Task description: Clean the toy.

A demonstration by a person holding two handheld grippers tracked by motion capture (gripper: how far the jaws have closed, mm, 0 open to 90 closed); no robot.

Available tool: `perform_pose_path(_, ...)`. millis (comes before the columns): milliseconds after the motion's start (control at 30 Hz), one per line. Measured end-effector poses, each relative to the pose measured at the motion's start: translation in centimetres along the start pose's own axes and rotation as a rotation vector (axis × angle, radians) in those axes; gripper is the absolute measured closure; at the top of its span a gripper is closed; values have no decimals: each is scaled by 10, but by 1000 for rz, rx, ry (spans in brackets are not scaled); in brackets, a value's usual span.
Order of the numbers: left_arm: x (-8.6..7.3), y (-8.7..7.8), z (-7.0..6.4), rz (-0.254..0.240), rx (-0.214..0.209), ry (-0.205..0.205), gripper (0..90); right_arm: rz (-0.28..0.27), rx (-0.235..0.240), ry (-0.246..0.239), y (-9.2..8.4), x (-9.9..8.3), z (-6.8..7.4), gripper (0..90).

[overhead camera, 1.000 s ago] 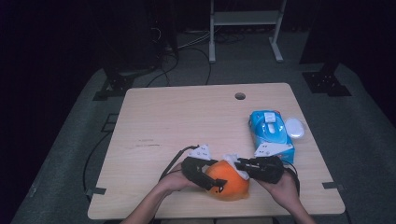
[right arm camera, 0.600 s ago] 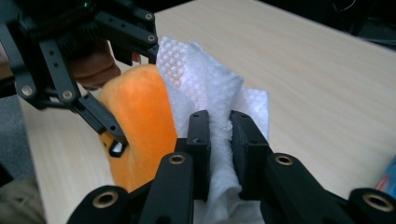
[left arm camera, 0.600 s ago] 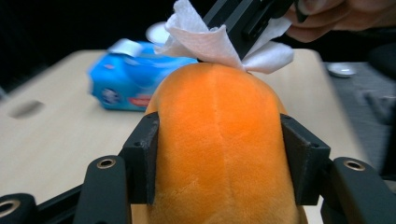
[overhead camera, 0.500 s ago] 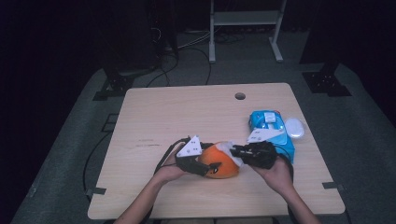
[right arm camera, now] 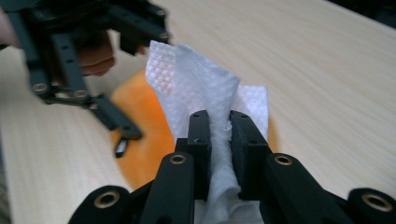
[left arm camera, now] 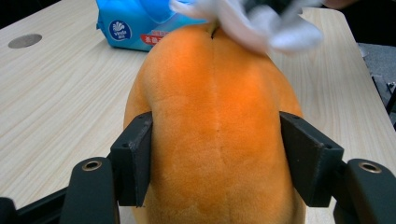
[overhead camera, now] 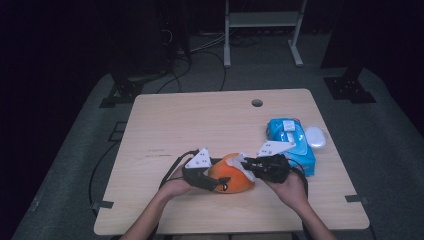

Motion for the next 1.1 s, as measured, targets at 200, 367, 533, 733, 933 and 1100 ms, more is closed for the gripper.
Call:
perform_pose_path(200,0,1,-2,-5,-10,18,331,8,-17,89,-10,-17,-27,782)
perform_pose_path(367,2,4,-10,3,-53,81,326,-23,48,84,-8,-3,-11,782)
perform_pose_path(533,1,2,-10,2,-49,76,321,-18,39,38,-1,4,-6,782)
perform_pose_path(733,8,1,-4,-17,-47,5,191,4,65,89,-2,-10,-16,783)
perform_pose_path(933,6,1,-2,-18,-55,-40,217,30,78,79,-11,-19,-11,783)
perform_pose_path(1100,5,2,-6,11,-47,6,274,14,66,58,-12,-11,-4,783)
Point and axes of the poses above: each handheld gripper's, and its own axes: y roughly forward along the jaws, x roughly out of its top, z roughly to its left, the point moved 8 cm from there along y, roughly forward along the jaws, and after that the axes turned 9 degrees about -x, right-handed, at the moved point
